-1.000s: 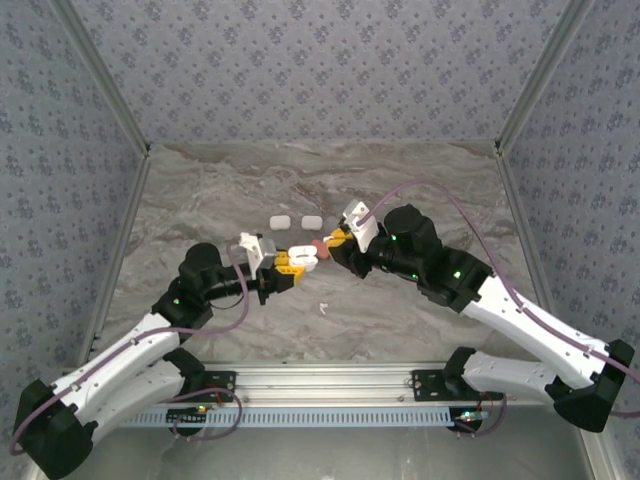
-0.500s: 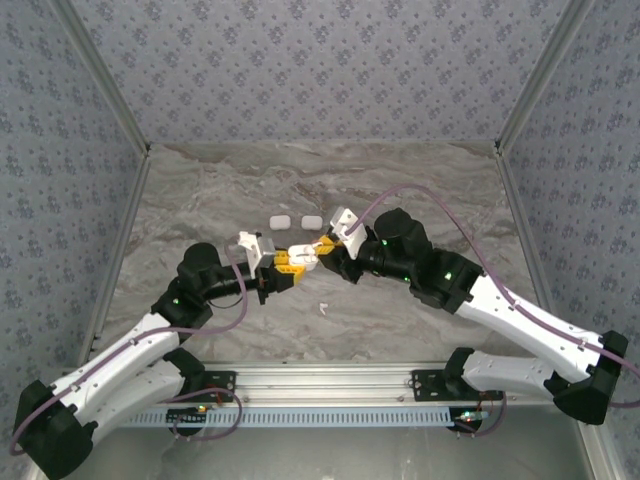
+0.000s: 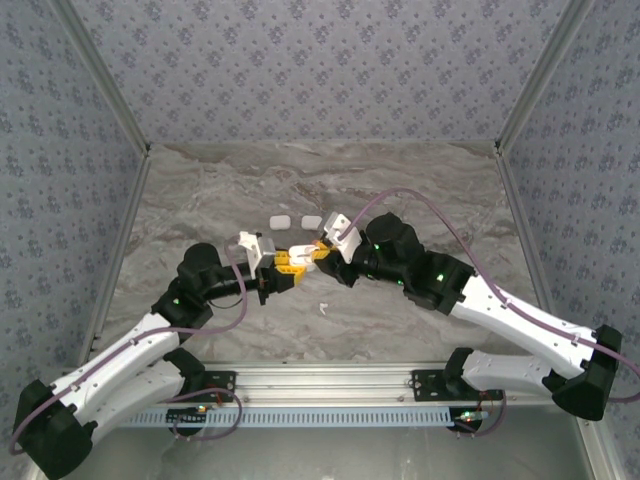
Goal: Insert the wireless bluetooth earbuds into the charging case
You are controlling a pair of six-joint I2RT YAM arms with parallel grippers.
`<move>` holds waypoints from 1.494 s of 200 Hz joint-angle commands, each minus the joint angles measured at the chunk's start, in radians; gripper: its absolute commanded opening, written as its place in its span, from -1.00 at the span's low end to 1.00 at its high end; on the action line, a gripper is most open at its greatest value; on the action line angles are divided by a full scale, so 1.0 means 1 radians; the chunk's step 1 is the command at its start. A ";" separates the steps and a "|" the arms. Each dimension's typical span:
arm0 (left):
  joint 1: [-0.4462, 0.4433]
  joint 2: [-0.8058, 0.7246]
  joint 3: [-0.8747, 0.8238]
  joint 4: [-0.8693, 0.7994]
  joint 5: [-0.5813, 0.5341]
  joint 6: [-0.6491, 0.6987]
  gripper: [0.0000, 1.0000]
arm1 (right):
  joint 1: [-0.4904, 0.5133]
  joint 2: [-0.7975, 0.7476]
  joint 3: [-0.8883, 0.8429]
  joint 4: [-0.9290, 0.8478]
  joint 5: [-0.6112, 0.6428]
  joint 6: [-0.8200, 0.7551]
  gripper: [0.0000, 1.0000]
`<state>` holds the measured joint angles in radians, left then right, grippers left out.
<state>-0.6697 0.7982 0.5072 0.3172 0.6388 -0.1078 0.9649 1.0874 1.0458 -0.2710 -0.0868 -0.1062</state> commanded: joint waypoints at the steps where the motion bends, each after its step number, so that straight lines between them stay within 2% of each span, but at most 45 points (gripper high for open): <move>1: -0.005 -0.023 0.034 0.049 0.005 -0.009 -1.00 | 0.005 -0.003 -0.013 -0.021 -0.005 -0.010 -0.52; 61: -0.005 -0.019 0.034 0.051 0.001 -0.006 -1.00 | 0.002 -0.006 -0.020 -0.025 -0.081 0.016 -0.46; 103: -0.007 -0.021 0.031 0.048 -0.002 -0.003 -1.00 | -0.035 -0.029 0.018 -0.027 -0.145 0.075 -0.11; 124: -0.008 -0.024 0.030 0.031 -0.016 0.006 -1.00 | -0.068 -0.068 0.018 -0.015 -0.138 0.122 0.05; 142: -0.013 -0.036 0.027 0.007 -0.069 0.023 -1.00 | -0.099 -0.097 0.004 -0.023 -0.078 0.190 0.19; 175: -0.017 -0.077 0.005 -0.082 -0.286 0.060 -1.00 | -0.141 -0.093 -0.051 -0.080 0.009 0.327 0.21; 198: -0.017 -0.122 -0.021 -0.120 -0.406 0.062 -1.00 | -0.145 -0.039 -0.100 -0.121 0.026 0.435 0.20; 239: -0.017 -0.215 -0.060 -0.190 -0.493 0.052 -1.00 | -0.144 0.150 -0.162 -0.131 -0.019 0.587 0.16; 299: -0.017 -0.338 -0.089 -0.275 -0.544 0.047 -1.00 | -0.108 0.487 -0.048 -0.173 -0.085 0.560 0.05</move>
<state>-0.6811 0.4976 0.4187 0.0689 0.1329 -0.0689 0.8337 1.4899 0.9173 -0.4072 -0.1299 0.4549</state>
